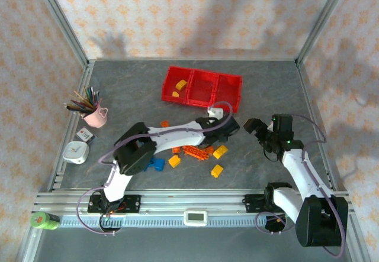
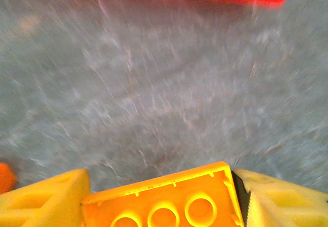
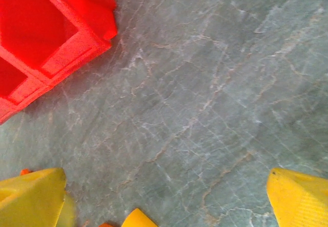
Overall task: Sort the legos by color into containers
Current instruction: Pick up the lego from the center of the table, then place the lego in the container.
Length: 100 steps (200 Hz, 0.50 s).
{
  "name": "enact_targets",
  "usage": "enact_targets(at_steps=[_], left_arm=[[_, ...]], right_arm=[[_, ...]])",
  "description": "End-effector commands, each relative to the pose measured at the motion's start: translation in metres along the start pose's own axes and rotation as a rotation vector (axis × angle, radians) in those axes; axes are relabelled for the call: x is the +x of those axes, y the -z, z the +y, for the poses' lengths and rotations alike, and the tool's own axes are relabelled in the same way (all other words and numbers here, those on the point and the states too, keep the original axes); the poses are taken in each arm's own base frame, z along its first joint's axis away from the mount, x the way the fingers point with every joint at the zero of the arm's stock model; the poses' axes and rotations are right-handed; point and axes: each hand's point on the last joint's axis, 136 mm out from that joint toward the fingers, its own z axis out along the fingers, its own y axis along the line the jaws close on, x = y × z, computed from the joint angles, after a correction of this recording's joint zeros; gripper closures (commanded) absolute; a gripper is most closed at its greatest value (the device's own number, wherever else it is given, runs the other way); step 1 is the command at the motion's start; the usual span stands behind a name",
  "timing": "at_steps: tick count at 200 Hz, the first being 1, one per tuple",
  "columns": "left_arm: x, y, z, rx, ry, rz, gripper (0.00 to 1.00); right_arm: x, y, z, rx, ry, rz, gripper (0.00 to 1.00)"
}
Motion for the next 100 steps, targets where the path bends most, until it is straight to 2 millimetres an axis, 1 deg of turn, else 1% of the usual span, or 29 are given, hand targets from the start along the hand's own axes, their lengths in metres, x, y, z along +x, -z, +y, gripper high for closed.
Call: enact_targets(at_steps=[1, 9, 37, 46, 58, 63, 66, 67, 69, 78, 82, 100], left_arm=[[-0.056, 0.023, 0.033, -0.021, 0.048, -0.126, 0.34], [-0.071, 0.026, 0.047, -0.035, 0.066, -0.149, 0.35], [-0.118, 0.020, 0.090, -0.084, 0.129, -0.197, 0.36], [-0.134, 0.018, 0.100, -0.087, 0.147, -0.215, 0.37], [-0.154, 0.010, 0.109, -0.088, 0.162, -0.241, 0.37], [-0.165, 0.011, 0.113, -0.084, 0.178, -0.252, 0.37], [-0.163, -0.002, 0.117, -0.100, 0.176, -0.234, 0.38], [-0.166, -0.001, 0.117, -0.098, 0.180, -0.238, 0.38], [-0.168, -0.006, 0.118, -0.103, 0.181, -0.235, 0.38], [-0.180, -0.015, 0.126, -0.116, 0.200, -0.242, 0.38], [-0.185, -0.018, 0.130, -0.120, 0.208, -0.246, 0.39], [-0.207, -0.038, 0.141, -0.131, 0.243, -0.277, 0.39]], right_arm=[[-0.009, 0.000, 0.036, -0.098, 0.060, -0.005, 0.00], [-0.006, -0.002, 0.046, -0.117, 0.077, 0.002, 0.00], [0.003, -0.012, 0.086, -0.192, 0.134, 0.023, 0.00], [0.006, -0.015, 0.095, -0.200, 0.153, 0.029, 0.00], [0.006, -0.019, 0.106, -0.208, 0.167, 0.025, 0.00], [0.006, -0.021, 0.109, -0.211, 0.168, 0.024, 0.00], [0.006, -0.022, 0.112, -0.217, 0.170, 0.025, 0.00], [0.006, -0.022, 0.112, -0.217, 0.169, 0.025, 0.00], [0.006, -0.023, 0.114, -0.221, 0.170, 0.026, 0.00], [0.005, -0.022, 0.121, -0.240, 0.173, 0.021, 0.00], [0.006, -0.028, 0.119, -0.228, 0.169, 0.035, 0.00], [0.004, -0.033, 0.125, -0.231, 0.171, 0.036, 0.00]])
